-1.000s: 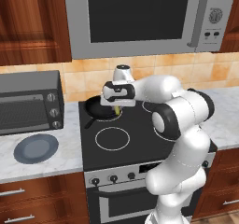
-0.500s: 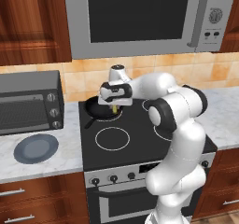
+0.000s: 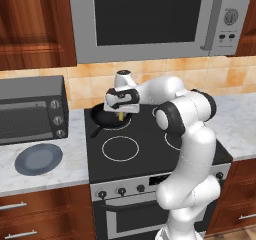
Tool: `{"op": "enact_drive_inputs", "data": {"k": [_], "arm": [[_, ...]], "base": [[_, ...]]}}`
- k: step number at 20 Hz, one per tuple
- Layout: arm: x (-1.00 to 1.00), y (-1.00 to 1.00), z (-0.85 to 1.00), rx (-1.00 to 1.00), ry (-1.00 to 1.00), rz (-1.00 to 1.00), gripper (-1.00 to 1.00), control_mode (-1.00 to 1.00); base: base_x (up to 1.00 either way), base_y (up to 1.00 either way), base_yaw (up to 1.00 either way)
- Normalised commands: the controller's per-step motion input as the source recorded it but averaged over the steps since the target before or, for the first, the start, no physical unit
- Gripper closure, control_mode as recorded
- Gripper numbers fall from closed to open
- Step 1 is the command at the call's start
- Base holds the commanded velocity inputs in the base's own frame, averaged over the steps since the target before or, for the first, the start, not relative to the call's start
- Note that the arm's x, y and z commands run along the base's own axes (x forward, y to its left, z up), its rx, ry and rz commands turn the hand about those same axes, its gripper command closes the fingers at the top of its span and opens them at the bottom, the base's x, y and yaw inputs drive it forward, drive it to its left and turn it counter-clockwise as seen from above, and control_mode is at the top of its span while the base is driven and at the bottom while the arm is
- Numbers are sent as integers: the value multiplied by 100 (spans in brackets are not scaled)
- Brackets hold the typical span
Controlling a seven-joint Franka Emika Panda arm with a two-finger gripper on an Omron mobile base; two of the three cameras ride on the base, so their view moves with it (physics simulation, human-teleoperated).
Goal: Pick up the butter stick and place it in the pan. Then turn on the burner for the pan.
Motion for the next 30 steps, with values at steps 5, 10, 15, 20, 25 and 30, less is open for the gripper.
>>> {"op": "enact_drive_inputs", "data": {"k": [5, 10, 15, 20, 25, 30], "arm": [[24, 0, -16, 0, 0, -3, 100, -100], [22, 0, -11, 0, 0, -3, 100, -100], [26, 3, -6, 0, 0, -3, 100, -100], [18, 6, -14, 0, 0, 0, 100, -100], [20, 9, -15, 0, 0, -1, 100, -100], [18, 5, -18, 0, 0, 0, -100, -100]], "base": [[0, 0, 0], [0, 0, 0], [0, 0, 0], [0, 0, 0], [0, 0, 0], [0, 0, 0]]}}
